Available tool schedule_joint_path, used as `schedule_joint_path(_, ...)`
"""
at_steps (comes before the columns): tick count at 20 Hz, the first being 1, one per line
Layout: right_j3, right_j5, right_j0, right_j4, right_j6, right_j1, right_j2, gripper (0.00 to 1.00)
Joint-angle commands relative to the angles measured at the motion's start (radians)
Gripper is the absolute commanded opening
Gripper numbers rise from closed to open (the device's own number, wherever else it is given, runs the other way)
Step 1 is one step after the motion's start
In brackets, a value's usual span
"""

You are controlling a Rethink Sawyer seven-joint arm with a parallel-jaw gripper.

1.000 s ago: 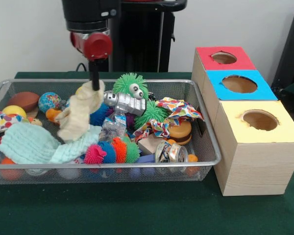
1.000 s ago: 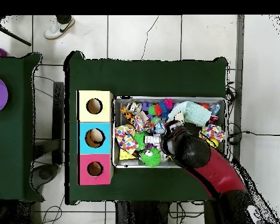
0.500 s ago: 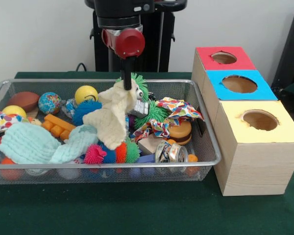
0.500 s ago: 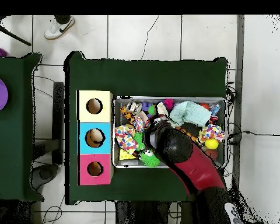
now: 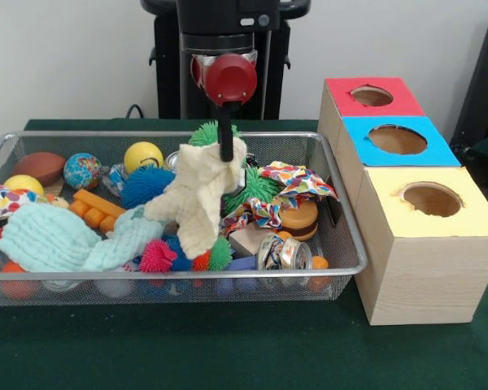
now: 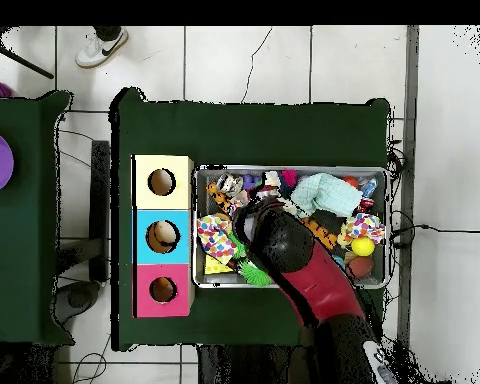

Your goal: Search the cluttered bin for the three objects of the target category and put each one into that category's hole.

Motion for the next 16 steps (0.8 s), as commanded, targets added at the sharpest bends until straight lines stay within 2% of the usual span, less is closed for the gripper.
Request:
schedule_joint_path(1, 0.070, -0.081, 0.017, 0.090, 0.309, 0.047, 0.041, 0.00)
schedule_joint_path(5, 0.071, -0.100, 0.020, 0.091, 0.302, 0.059, 0.044, 0.00)
schedule_joint_path(7, 0.013, -0.048, 0.126, 0.116, 0.311, 0.098, -0.084, 0.00)
schedule_joint_path(8, -0.016, -0.022, 0.179, 0.128, 0.315, 0.118, -0.148, 1.00)
schedule_joint_path(9, -0.027, -0.010, 0.194, 0.133, 0.319, 0.126, -0.171, 1.00)
schedule_joint_path(13, 0.017, -0.027, 0.094, 0.124, 0.278, 0.094, -0.089, 1.00)
schedule_joint_path(16, 0.031, -0.035, 0.058, 0.113, 0.250, 0.086, -0.067, 1.00)
